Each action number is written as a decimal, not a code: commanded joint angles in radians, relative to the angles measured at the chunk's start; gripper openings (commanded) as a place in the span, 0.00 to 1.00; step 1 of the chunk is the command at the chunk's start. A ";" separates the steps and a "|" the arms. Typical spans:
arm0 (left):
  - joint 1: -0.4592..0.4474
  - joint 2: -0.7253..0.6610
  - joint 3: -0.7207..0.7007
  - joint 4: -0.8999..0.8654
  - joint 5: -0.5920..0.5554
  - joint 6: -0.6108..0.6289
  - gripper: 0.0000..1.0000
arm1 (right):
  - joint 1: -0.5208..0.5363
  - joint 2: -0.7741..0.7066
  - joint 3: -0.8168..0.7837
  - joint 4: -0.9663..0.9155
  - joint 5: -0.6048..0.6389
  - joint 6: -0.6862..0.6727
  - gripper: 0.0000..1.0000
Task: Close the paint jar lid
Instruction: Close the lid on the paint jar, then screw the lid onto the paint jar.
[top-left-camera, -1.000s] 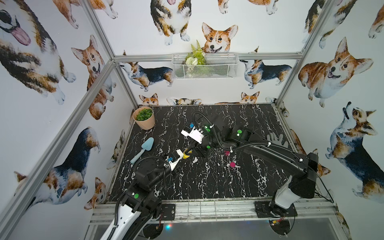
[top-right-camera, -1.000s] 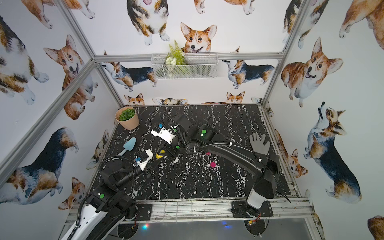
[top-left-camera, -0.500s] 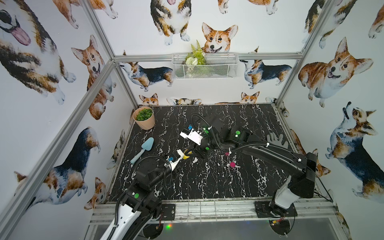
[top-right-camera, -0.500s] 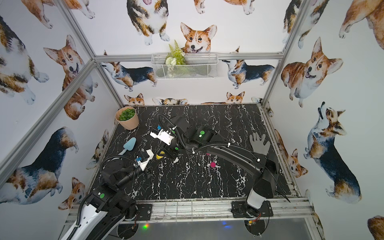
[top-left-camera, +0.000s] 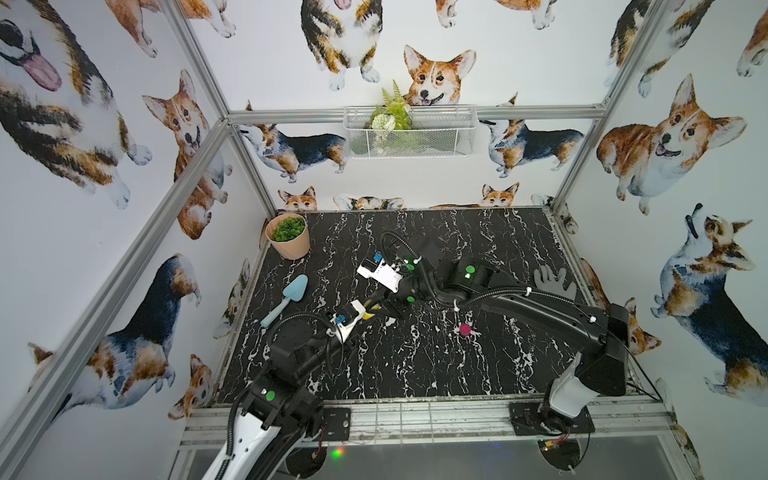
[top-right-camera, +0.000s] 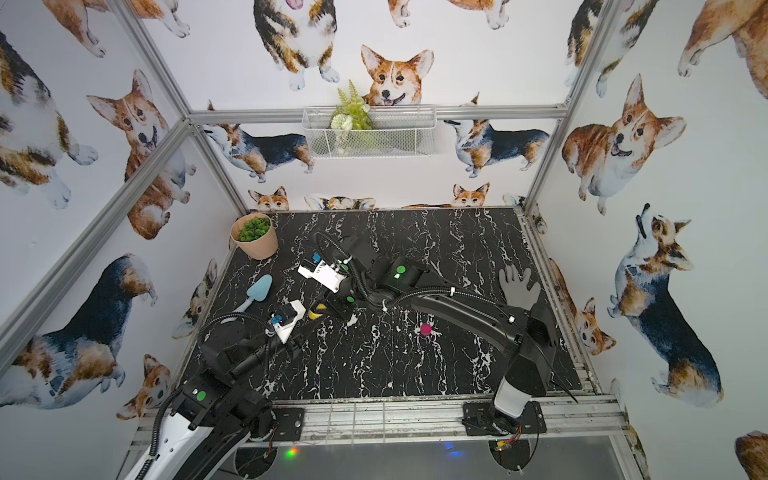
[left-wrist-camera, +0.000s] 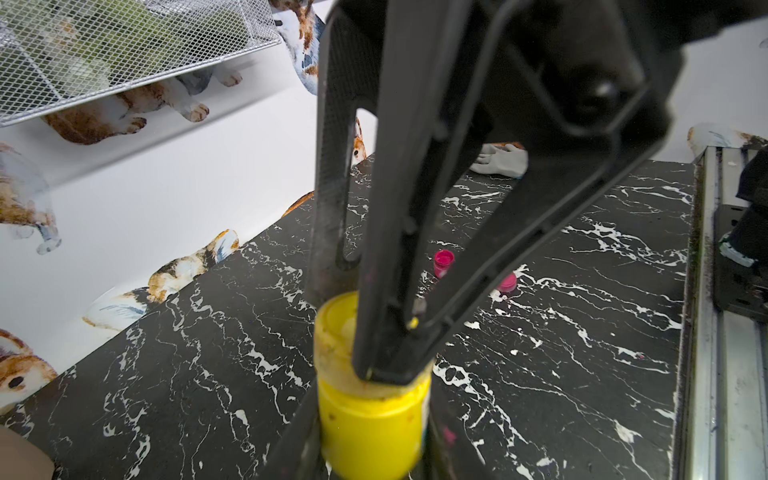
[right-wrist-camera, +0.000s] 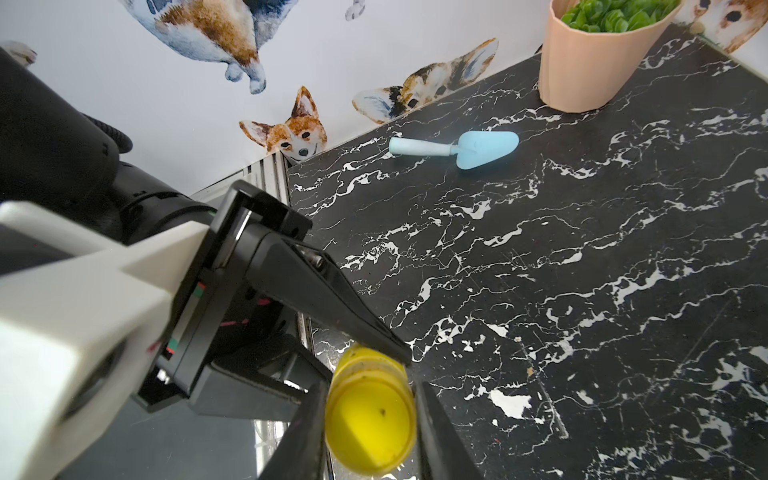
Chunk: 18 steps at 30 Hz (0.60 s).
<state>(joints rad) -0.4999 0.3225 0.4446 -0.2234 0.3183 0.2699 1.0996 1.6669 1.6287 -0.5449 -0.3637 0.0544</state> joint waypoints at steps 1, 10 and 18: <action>-0.002 -0.008 0.003 0.113 -0.023 0.023 0.33 | 0.008 0.019 -0.006 0.017 -0.105 0.048 0.31; -0.002 -0.029 -0.001 0.119 -0.051 0.028 0.33 | 0.008 0.030 -0.016 0.031 -0.152 0.071 0.31; -0.002 -0.052 -0.005 0.124 -0.131 0.032 0.33 | 0.015 0.024 -0.067 0.097 -0.056 0.153 0.30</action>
<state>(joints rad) -0.4999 0.2844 0.4362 -0.2668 0.2382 0.2821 1.1015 1.6878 1.5879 -0.4511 -0.3706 0.1322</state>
